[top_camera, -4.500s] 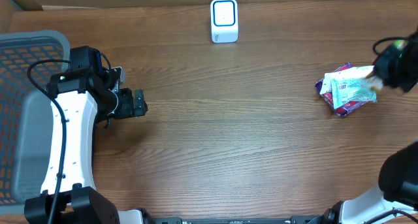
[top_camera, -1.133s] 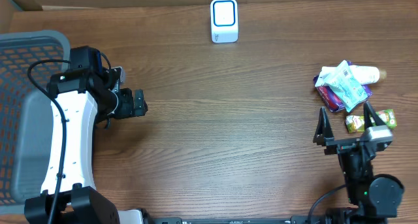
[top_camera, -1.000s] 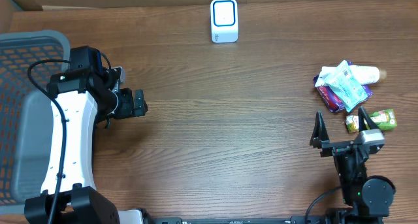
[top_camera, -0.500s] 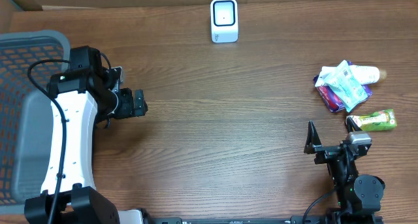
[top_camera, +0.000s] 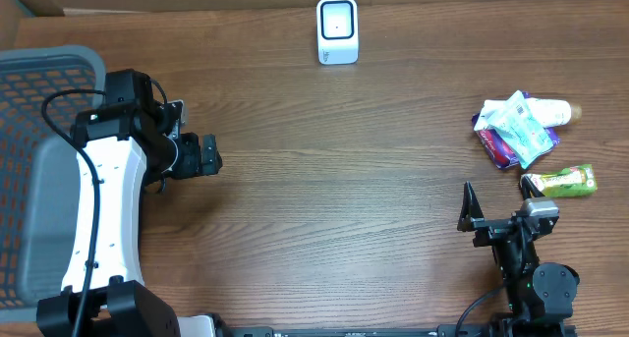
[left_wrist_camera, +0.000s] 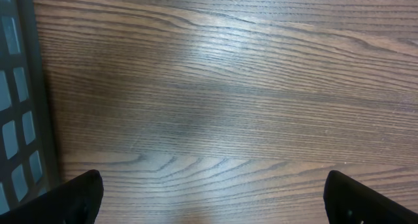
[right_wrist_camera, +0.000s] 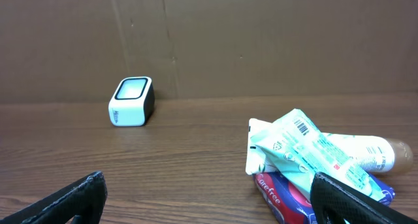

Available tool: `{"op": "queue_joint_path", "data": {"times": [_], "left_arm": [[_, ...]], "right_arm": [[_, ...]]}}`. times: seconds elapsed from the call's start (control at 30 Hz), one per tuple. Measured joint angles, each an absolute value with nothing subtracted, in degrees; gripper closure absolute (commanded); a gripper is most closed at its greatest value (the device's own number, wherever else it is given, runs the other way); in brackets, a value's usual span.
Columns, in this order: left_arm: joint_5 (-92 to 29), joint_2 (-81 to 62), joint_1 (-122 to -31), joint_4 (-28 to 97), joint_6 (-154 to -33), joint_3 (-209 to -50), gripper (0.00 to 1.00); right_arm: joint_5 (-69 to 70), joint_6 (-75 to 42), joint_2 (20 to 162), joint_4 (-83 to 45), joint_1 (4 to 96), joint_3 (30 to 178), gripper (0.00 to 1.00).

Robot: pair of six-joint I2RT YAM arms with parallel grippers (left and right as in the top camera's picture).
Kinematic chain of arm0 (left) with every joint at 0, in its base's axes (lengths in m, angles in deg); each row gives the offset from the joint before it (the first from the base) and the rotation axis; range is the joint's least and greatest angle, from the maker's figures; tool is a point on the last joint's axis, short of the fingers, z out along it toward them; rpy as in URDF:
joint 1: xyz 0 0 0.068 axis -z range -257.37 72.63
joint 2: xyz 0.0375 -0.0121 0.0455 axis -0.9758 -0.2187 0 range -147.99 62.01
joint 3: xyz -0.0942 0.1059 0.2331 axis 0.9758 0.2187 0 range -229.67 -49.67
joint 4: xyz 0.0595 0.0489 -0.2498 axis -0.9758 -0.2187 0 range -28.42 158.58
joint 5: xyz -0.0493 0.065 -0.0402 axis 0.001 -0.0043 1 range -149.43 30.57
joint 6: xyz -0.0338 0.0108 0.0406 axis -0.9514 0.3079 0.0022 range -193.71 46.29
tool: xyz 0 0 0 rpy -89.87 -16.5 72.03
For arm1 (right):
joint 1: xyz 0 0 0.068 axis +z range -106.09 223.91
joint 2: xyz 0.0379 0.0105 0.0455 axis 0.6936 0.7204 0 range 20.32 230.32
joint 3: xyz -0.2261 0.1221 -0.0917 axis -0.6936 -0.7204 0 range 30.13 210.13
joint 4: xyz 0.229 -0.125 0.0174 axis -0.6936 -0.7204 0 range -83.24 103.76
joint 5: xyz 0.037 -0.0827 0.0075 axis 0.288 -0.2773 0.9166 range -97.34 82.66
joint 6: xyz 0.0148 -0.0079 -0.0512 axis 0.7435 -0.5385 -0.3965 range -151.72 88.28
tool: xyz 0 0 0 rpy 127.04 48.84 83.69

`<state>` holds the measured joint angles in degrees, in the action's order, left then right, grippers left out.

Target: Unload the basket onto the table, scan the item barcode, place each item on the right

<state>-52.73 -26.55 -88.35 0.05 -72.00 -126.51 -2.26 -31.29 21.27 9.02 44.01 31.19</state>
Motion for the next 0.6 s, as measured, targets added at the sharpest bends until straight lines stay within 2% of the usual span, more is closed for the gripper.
{"op": "queue_joint_path", "data": {"times": [0.6], "left_arm": [[-52.76,-26.18,-87.98,0.05,-72.00,-126.51,0.00]], "right_arm": [[-2.24,-31.27,21.27,9.05,44.01,31.19,0.00]]}}
